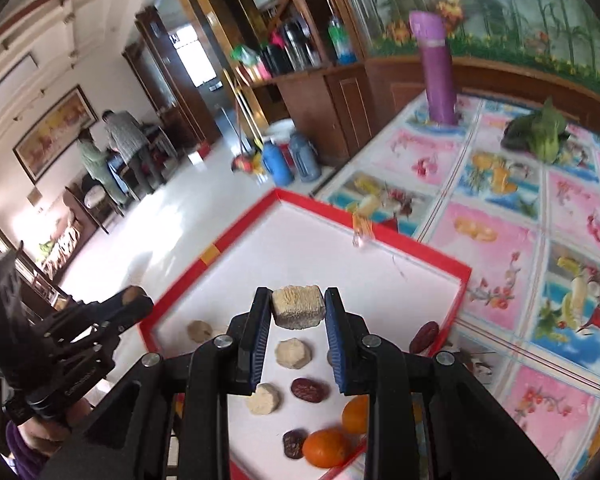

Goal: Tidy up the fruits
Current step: 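Carry the brown ball in the left tool over the tray while the right tool carries its cake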

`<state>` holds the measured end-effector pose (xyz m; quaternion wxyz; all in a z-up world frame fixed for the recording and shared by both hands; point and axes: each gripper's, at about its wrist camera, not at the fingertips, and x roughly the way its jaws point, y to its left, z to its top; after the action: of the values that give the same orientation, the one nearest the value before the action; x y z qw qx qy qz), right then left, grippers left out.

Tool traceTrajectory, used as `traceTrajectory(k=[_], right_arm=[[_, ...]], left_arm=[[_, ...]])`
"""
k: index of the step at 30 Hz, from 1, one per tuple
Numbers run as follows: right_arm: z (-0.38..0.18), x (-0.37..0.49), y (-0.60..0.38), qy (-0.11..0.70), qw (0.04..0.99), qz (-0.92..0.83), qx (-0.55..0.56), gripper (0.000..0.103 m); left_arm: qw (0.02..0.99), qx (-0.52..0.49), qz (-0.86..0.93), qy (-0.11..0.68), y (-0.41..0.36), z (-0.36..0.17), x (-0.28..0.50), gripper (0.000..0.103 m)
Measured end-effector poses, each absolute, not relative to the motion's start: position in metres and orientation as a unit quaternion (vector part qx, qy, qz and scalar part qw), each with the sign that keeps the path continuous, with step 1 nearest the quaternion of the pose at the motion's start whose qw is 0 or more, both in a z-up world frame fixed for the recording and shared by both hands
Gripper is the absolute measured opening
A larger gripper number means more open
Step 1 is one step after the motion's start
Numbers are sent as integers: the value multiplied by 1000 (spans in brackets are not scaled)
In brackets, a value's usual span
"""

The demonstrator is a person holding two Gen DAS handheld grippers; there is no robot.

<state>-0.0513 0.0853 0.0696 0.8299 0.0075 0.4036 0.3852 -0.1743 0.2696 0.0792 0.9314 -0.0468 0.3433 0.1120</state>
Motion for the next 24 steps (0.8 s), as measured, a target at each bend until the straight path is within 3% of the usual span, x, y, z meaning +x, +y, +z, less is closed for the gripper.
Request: traceTrajectory(k=[24], right_arm=[[15, -24, 125, 451, 827, 330, -60, 26]], left_arm=[[881, -1, 208, 426, 288, 22, -91, 25]])
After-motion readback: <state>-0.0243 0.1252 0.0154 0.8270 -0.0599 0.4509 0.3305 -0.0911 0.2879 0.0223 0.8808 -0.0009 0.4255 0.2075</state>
